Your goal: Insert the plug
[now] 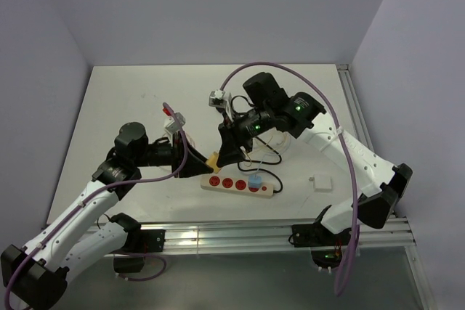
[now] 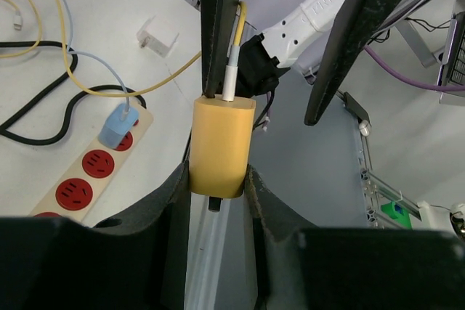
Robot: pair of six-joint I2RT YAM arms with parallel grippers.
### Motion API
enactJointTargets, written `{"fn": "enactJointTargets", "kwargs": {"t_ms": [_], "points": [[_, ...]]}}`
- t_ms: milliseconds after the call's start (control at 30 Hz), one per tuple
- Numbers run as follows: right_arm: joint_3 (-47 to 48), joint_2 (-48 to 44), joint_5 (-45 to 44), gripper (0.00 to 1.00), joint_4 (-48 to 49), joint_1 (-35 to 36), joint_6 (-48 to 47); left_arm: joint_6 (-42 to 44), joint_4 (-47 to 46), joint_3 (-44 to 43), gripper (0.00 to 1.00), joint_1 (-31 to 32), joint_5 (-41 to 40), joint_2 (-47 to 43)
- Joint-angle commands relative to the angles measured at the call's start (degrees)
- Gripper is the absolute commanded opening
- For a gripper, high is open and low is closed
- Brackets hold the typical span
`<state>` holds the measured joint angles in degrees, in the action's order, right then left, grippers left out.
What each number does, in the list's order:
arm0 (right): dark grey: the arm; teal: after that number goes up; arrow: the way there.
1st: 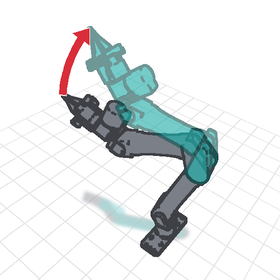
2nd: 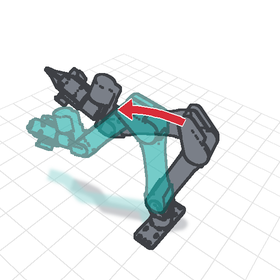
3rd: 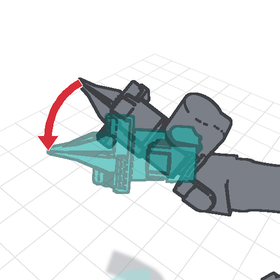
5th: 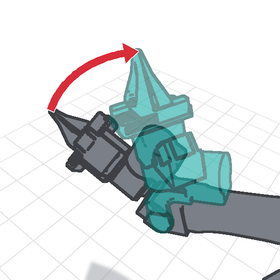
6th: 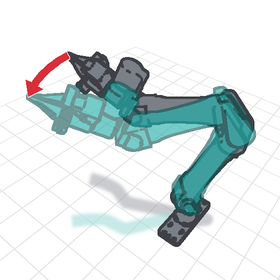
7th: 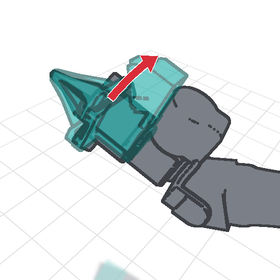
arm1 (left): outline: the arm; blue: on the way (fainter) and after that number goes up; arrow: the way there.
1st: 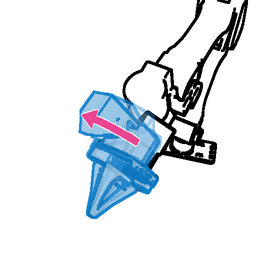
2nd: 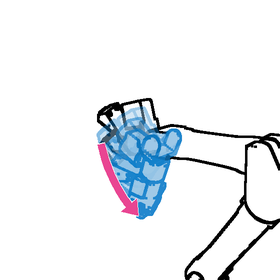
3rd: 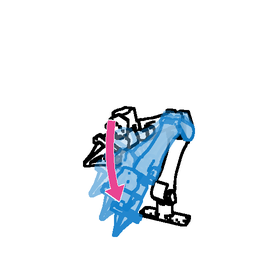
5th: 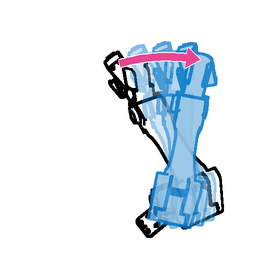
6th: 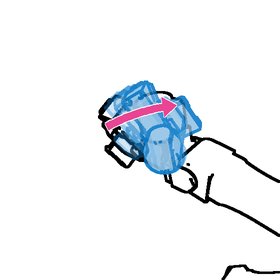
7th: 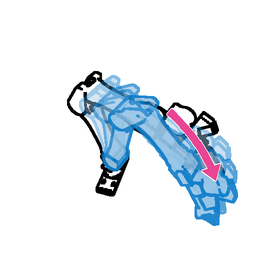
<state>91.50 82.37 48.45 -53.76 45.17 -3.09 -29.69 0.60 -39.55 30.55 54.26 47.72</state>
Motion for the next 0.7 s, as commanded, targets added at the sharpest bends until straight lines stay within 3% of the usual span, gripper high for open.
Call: {"fn": "enactJointTargets", "kwargs": {"t_ms": [0,400,467,533,567,600,667], "points": [[0.43,1.74,-1.24,0.58,-0.3,1.59,-0.42,-0.54,-4.91,-1.05,0.01,-0.22,1.2,-0.88],[0.08,3.06,-5.12,0.57,-0.03,1.59,-0.69,-0.19,-4.29,-1.06,0.01,-0.14,1.37,-1.76],[-0.36,2.63,-2.76,0.51,0.84,1.59,-0.6,-0.37,-4.64,-0.97,0.01,-0.13,1.73,-1.67],[-0.97,2.45,-1.34,0.28,1.63,1.5,-0.69,-0.28,-4.38,-1.14,0.01,-0.13,1.64,-1.5],[-1.06,2.36,0.14,0.0,1.46,1.5,-0.6,-0.02,-3.42,-1.32,0.01,-0.22,0.51,-1.41],[-0.89,2.53,-0.28,0.0,1.29,1.59,-0.77,0.25,-2.02,-1.49,0.03,-0.22,-0.81,-1.32],[-1.24,2.01,-5.52,0.0,1.72,1.5,1.32,0.86,3.49,-2.63,0.32,-0.13,-8.85,-1.14]]}}
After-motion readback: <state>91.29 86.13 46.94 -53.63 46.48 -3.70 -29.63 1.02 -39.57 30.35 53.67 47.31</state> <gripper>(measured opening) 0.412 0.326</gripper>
